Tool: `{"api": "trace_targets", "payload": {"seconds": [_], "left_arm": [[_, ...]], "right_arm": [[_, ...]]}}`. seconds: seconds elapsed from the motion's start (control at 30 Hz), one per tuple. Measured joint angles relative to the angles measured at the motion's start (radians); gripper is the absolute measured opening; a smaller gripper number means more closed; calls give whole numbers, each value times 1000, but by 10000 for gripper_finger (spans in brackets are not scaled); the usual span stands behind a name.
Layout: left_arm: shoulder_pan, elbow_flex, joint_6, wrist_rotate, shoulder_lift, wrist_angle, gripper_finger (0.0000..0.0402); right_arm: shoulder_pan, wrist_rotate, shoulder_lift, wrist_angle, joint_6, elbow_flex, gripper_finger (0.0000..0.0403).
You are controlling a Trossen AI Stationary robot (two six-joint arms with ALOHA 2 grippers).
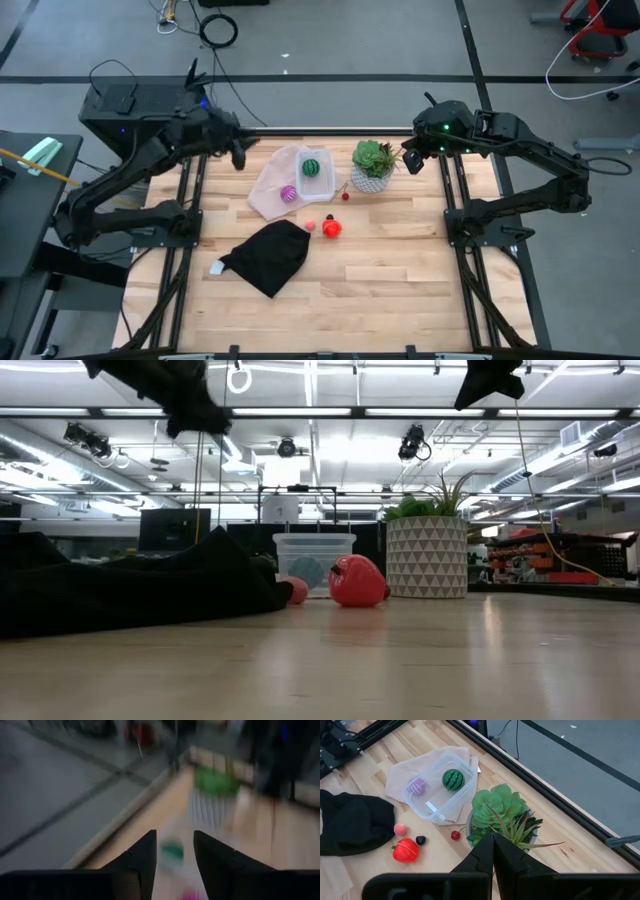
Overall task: Pick and placing Produce into tupperware
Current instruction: Put the onion into the transparent bin
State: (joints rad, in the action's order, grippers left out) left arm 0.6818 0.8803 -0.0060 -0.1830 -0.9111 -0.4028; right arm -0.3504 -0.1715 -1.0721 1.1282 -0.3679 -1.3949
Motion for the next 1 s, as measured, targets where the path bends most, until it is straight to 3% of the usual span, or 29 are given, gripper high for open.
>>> {"api": "trace_targets", "payload": {"seconds": [0.13, 0.27, 0.4, 0.57, 0.73, 1.0], "left_arm": [[-12, 6, 66, -33, -53, -63, 157], [-24, 103, 81, -86, -123, -84, 175], [-43, 190, 235, -60, -208, -251, 183], [-77, 191, 373, -47, -312, -416, 182], [-140, 192, 435, -84, -401, -431, 199], [-205, 192, 474, -57, -512, -396, 276]], "right_arm": [[0, 0, 0, -1, 0, 0, 16], [0, 0, 0, -1, -8, 0, 16], [0, 0, 0, -1, -23, 0, 16], [0, 0, 0, 0, -23, 0, 16], [0, 0, 0, -1, -23, 0, 16], [0, 0, 0, 0, -23, 0, 16]]}}
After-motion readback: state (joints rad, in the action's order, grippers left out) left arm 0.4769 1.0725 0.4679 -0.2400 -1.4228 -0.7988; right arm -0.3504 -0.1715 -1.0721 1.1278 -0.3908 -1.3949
